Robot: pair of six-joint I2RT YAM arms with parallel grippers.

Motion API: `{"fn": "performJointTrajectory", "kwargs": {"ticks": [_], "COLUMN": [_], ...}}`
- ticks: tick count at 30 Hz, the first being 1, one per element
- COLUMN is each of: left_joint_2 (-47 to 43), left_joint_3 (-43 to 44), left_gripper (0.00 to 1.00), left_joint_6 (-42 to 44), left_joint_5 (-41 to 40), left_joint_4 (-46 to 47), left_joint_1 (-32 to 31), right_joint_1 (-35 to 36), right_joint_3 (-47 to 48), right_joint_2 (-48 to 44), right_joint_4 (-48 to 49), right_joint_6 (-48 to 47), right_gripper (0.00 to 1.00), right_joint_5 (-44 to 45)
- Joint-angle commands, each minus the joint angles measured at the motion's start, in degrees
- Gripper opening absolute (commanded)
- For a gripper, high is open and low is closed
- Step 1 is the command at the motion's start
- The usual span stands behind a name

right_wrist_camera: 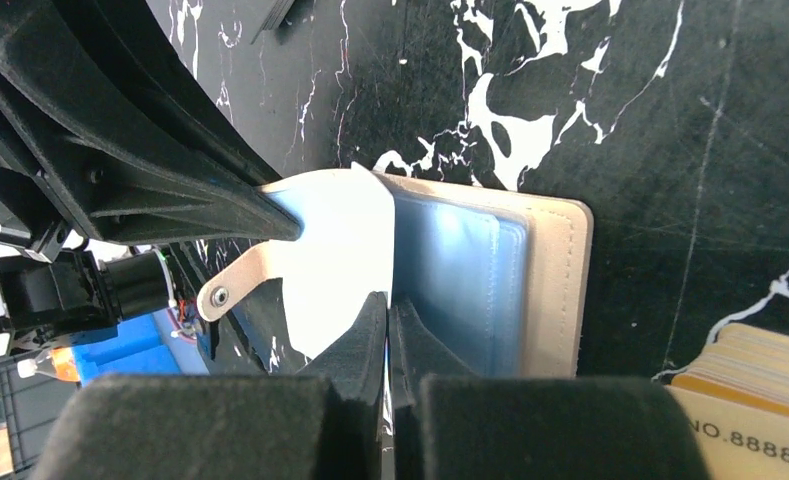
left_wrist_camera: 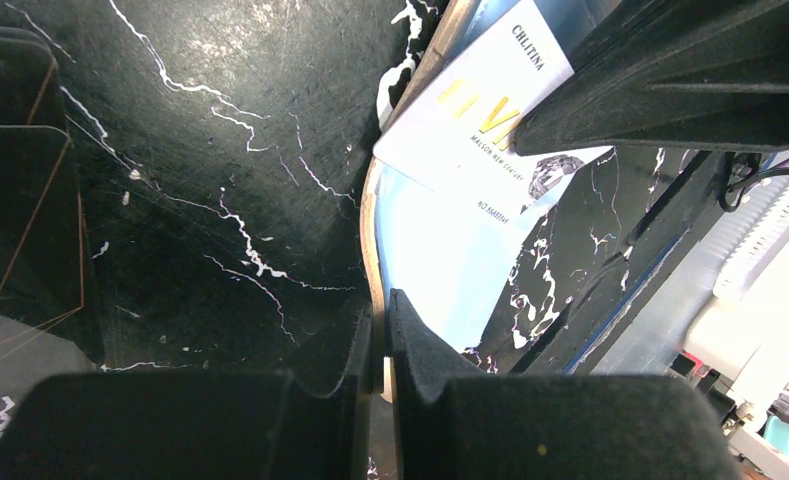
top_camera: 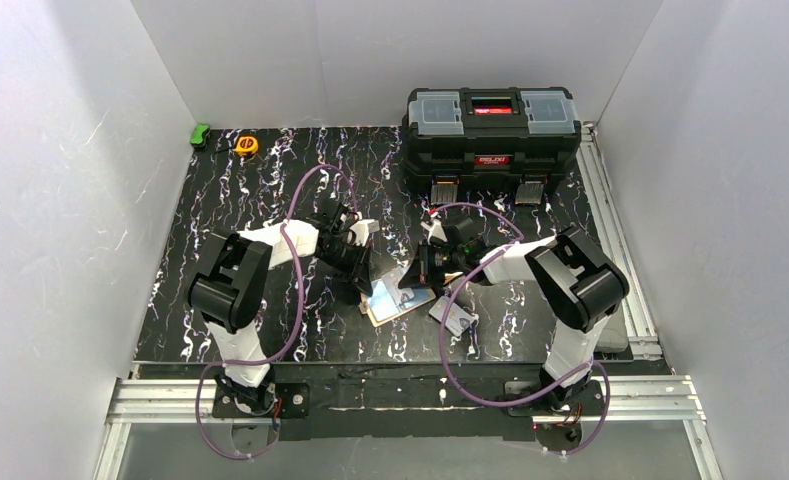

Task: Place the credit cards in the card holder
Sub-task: Insert the credit card into the card holder.

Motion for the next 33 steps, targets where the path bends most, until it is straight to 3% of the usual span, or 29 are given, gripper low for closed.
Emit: {"fn": "performJointTrajectory", "kwargs": {"ticks": [1, 8, 19, 24, 28, 33], "left_joint_2": [-0.3, -0.2, -0.1, 0.1, 0.1, -2.7], "left_joint_3": [0.9, 1.0, 1.1, 1.4, 2.4, 2.5], "left_gripper": [0.00, 0.00, 0.00, 0.20, 0.26, 0.28], "left_joint_6": [0.9, 0.8, 1.0, 1.5, 6.0, 18.4], "left_joint_5": [1.1, 1.2, 1.6, 1.9, 1.8, -1.0], "left_joint_4": [-2.7, -2.8, -2.8, -3.2, -6.6, -12.8], "left_joint_1": [-0.5, -0.5, -0.5, -0.5, -0.5, -0.5], "right_joint_1": [0.6, 0.7, 0.8, 1.1, 1.1, 1.1], "right_joint_3": [-1.2, -1.5, 3.2, 4.1, 4.1, 4.2], "right_joint_2": [-1.0, -2.0, 4.0, 4.7, 4.8, 4.8], "right_joint_4": [-10.0, -11.6, -13.0, -13.3, -13.4, -13.5], "right_joint_6": [-5.3, -6.1, -7.1, -7.4, -7.4, -7.5], "right_gripper": [0.01, 0.01, 0.01, 0.01, 0.01, 0.01], "right_joint_5": [4.3, 4.0, -0.1, 0.0, 0.2, 0.3]}}
